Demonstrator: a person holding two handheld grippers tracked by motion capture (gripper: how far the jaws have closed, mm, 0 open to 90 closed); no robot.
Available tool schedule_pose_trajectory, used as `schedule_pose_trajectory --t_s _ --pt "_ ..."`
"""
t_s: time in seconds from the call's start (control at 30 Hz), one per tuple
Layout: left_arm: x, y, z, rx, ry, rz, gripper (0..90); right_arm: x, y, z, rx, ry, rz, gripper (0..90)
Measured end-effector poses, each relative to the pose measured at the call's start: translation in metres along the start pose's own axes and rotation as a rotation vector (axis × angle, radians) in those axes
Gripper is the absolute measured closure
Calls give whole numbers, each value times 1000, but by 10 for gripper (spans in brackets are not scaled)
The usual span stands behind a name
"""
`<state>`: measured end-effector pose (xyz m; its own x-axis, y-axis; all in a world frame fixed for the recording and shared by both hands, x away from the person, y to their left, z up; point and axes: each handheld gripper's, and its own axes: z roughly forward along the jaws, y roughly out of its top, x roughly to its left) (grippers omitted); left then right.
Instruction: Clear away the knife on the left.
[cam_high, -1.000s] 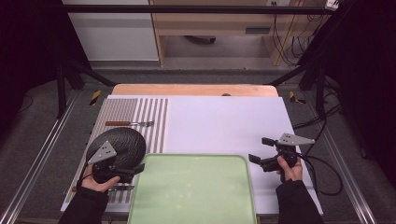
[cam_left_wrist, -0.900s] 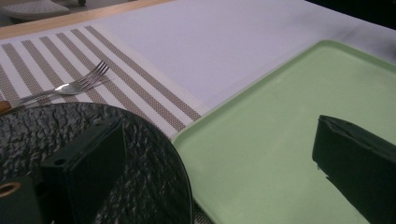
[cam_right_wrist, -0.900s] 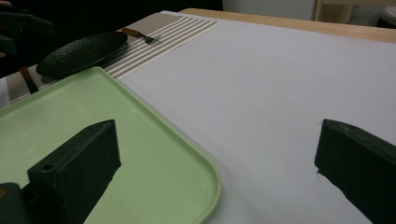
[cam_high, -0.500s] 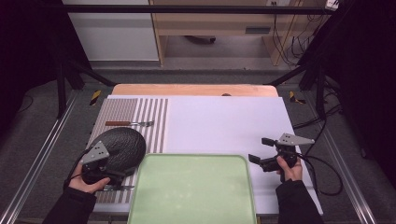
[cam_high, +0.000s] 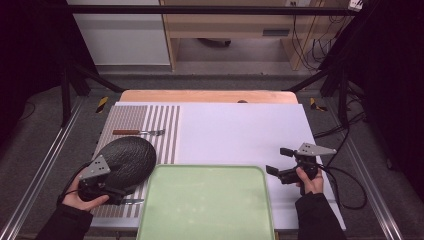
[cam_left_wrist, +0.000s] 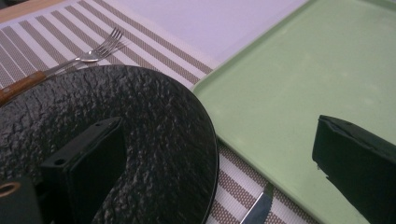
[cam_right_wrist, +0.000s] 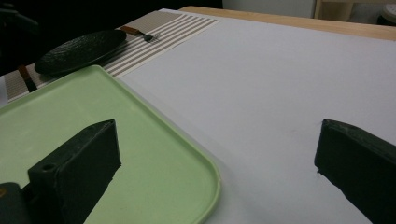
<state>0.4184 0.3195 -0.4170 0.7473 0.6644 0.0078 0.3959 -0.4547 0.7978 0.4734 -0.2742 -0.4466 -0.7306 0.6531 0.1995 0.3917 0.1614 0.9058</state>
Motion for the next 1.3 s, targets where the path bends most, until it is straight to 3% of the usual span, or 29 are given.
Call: schedule_pose_trajectory --t_s 0.3,0.9,1.3 --pt "4 -10 -8 53 6 16 28 0 0 0 1 -1 0 3" --pt "7 -34 -31 100 17 24 34 0 0 0 0 -5 2 3" --pt "10 -50 -38 147 33 18 89 0 0 0 2 -3 2 3"
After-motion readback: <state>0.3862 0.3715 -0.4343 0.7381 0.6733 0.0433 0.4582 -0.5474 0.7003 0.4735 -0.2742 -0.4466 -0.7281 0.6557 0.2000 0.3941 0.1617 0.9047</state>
